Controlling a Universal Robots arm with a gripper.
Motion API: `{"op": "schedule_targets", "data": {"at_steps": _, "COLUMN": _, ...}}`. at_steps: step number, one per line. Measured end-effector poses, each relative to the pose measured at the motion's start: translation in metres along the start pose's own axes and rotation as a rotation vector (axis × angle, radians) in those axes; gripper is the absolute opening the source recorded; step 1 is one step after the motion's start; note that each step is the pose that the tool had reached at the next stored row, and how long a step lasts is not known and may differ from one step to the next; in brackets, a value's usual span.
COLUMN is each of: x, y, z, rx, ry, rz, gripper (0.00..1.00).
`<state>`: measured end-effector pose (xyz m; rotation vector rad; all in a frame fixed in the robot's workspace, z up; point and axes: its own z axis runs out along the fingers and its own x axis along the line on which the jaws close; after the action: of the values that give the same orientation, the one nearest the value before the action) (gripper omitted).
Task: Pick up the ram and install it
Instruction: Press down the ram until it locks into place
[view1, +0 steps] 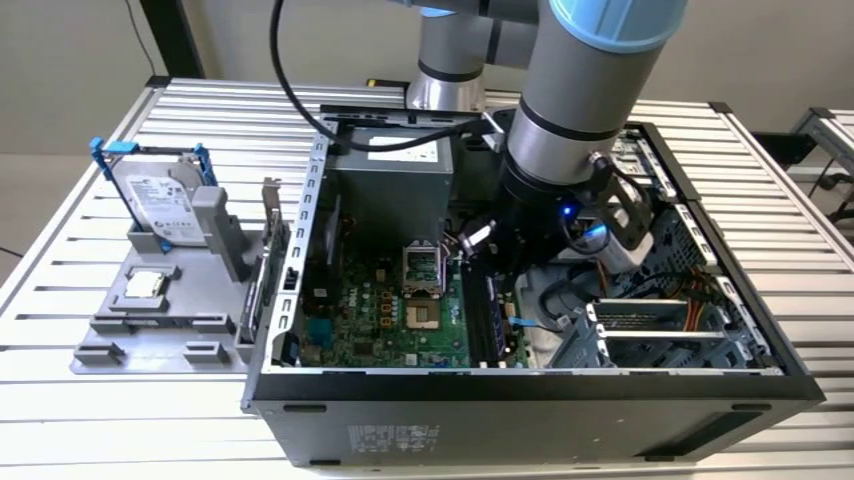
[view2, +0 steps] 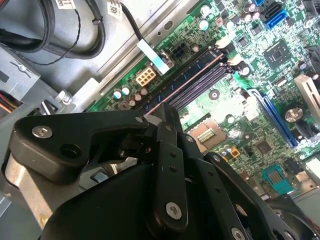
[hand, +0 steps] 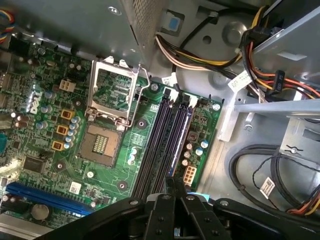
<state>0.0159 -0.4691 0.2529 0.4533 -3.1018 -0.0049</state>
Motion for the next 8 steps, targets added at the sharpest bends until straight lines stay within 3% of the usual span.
{"op": "schedule_targets", "data": {"at_steps": 8, "x": 0.0000, "y": 0.0000, "z": 0.0000, "rx": 0.0003, "ry": 0.0002, "rz": -0.050, "gripper": 0.00}}
